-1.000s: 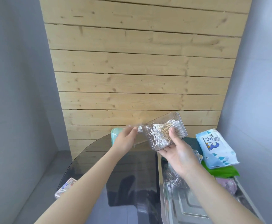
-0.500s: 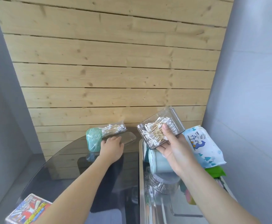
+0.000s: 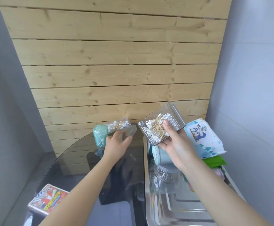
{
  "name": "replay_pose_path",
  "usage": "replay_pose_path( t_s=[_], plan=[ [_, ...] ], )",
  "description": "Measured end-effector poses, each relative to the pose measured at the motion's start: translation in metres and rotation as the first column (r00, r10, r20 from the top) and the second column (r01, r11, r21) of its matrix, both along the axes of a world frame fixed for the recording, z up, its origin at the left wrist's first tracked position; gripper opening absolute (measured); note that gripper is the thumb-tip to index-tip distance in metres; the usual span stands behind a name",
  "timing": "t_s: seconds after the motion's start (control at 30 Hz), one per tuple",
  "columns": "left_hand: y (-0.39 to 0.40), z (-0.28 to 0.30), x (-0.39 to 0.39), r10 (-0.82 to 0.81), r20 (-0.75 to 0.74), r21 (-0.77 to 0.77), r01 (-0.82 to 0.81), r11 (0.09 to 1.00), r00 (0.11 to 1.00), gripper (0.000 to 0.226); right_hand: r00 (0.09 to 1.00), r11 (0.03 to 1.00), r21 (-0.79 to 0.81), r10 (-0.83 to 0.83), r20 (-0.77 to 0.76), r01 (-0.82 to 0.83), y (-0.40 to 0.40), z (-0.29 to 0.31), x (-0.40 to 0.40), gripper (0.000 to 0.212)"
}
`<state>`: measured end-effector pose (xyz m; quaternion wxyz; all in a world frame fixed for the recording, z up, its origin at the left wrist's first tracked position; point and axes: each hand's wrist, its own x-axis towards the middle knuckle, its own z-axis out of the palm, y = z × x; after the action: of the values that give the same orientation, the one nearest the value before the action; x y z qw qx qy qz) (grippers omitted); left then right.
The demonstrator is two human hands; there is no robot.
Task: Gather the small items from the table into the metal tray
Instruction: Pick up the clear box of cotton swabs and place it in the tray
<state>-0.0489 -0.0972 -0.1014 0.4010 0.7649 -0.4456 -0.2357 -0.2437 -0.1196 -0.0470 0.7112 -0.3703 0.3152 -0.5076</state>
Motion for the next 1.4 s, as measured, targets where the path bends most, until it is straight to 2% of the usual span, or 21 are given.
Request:
replay_pose_path(
  t_s=[0.1, 0.17, 0.23, 0.33, 0.47, 0.53, 0.63, 0.77, 1.0, 1.2, 1.4],
  plan=[
    [0.034, 0.031, -0.010, 0.003, -0.324, -0.149, -0.054, 0.987, 0.946, 0.049, 1.000, 1.000, -0.005, 0.029, -0.004, -0.029, 0.010, 0.003, -0.002, 0.074],
    [0.058, 0.052, -0.016, -0.055, -0.418, -0.240, -0.052, 0.970, 0.907, 0.037, 0.998, 0.998, -0.010, 0.069, -0.010, -0.069, 0.023, 0.009, -0.001, 0.070],
    [0.076, 0.071, -0.022, -0.108, -0.443, -0.306, -0.037, 0.951, 0.890, 0.027, 0.992, 0.992, -0.028, 0.124, -0.019, -0.125, 0.035, 0.012, -0.001, 0.062],
    [0.095, 0.087, -0.032, -0.154, -0.386, -0.325, 0.022, 0.946, 0.910, 0.035, 0.980, 0.982, -0.022, 0.188, -0.061, -0.190, 0.051, 0.009, -0.001, 0.052],
    [0.110, 0.083, -0.042, -0.178, -0.229, -0.249, 0.119, 0.961, 0.957, 0.047, 0.954, 0.966, -0.002, 0.255, -0.157, -0.258, 0.067, -0.001, -0.004, 0.059],
    [0.112, 0.077, -0.046, -0.202, -0.205, -0.214, 0.157, 0.964, 0.958, 0.044, 0.939, 0.957, 0.019, 0.289, -0.184, -0.291, 0.073, -0.005, -0.005, 0.060],
    [0.112, 0.069, -0.049, -0.222, -0.193, -0.206, 0.181, 0.962, 0.956, 0.028, 0.924, 0.947, 0.021, 0.316, -0.216, -0.320, 0.078, -0.010, -0.007, 0.061],
    [0.113, 0.064, -0.053, -0.223, -0.132, -0.187, 0.197, 0.962, 0.966, 0.037, 0.926, 0.955, 0.006, 0.288, -0.244, -0.296, 0.080, -0.016, -0.007, 0.063],
    [0.116, 0.061, -0.047, -0.305, -0.194, -0.132, 0.283, 0.950, 0.932, 0.050, 0.921, 0.973, -0.025, 0.209, -0.330, -0.230, 0.082, -0.018, -0.006, 0.079],
    [0.124, 0.068, -0.050, -0.339, -0.252, -0.094, 0.326, 0.941, 0.907, 0.043, 0.931, 0.982, -0.070, 0.140, -0.337, -0.174, 0.083, -0.012, -0.010, 0.065],
    [0.126, 0.066, -0.055, -0.351, -0.178, -0.117, 0.334, 0.935, 0.919, 0.049, 0.920, 0.980, -0.073, 0.149, -0.362, -0.188, 0.086, -0.013, -0.011, 0.067]
  ],
)
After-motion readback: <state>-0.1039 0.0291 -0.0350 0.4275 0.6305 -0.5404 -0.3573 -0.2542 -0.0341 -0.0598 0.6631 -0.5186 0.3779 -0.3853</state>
